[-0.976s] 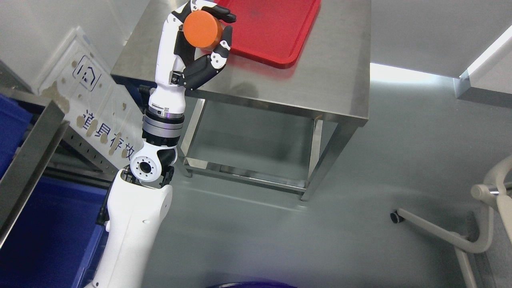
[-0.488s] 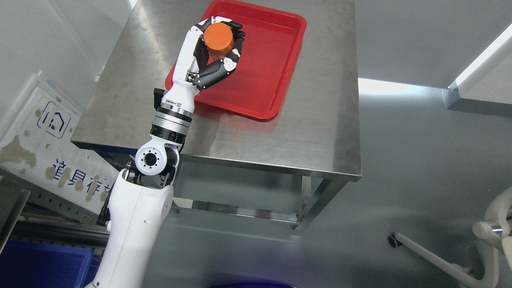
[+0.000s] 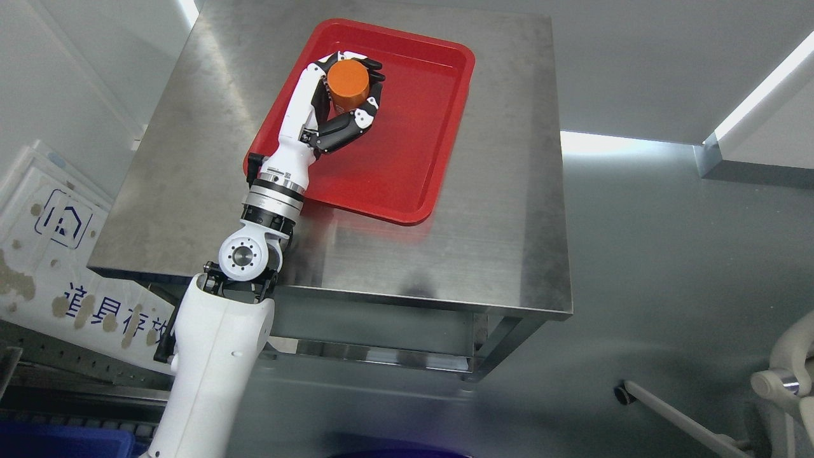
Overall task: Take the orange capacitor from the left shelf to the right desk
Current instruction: 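Open the left hand to release the capacitor into the red tray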
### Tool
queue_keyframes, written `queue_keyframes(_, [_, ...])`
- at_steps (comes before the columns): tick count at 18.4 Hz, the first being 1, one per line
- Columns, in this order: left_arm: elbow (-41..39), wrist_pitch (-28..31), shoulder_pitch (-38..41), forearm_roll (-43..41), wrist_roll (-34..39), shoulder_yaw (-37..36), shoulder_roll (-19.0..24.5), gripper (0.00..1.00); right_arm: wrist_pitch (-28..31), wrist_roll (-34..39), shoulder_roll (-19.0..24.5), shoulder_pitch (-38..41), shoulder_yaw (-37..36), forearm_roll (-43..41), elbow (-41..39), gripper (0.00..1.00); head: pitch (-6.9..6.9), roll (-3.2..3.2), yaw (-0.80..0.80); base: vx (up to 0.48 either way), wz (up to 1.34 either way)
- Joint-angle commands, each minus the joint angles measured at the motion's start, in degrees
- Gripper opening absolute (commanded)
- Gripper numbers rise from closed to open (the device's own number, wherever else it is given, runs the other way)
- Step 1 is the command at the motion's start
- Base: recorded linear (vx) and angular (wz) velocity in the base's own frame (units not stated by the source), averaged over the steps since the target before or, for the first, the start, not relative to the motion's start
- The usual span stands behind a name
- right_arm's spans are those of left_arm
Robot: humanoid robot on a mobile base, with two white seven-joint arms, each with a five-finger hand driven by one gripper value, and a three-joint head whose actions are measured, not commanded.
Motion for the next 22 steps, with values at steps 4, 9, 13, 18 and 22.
queue_keyframes(4, [1.8, 2.9, -0.4, -0.5, 0.0, 0.1, 1.0, 0.39, 0.0, 0.0, -1.0, 0.8, -0.6, 0.0, -1.9, 1.00, 0.00, 0.00, 0.00, 0.005, 0.00])
queue_keyframes(9, [1.7, 2.2, -2.4, -0.4, 0.0, -0.1, 1.0, 0.86, 0.0, 0.0, -1.0, 0.8, -0.6, 0.0, -1.9, 1.00, 0.00, 0.00, 0.00, -0.012, 0.00])
queue_keyframes(13, [0.3, -3.8, -3.5, -0.4, 3.5, 0.2, 1.0, 0.99, 0.0, 0.0, -1.0, 0.8, -0.6, 0.0, -1.9, 1.00, 0.00, 0.00, 0.00, 0.000, 0.00])
queue_keyframes(18, [-4.7, -7.5, -2.2, -0.4, 7.0, 4.5, 1.0, 1.00, 0.0, 0.0, -1.0, 0.8, -0.6, 0.0, -1.9, 1.00, 0.00, 0.00, 0.00, 0.000, 0.00])
queue_keyframes(22, [-4.7, -6.3, 2.2, -0.4, 6.4, 12.0, 1.0, 1.00, 0.0, 0.0, -1.0, 0.8, -0.6, 0.0, -1.9, 1.00, 0.00, 0.00, 0.00, 0.000, 0.00])
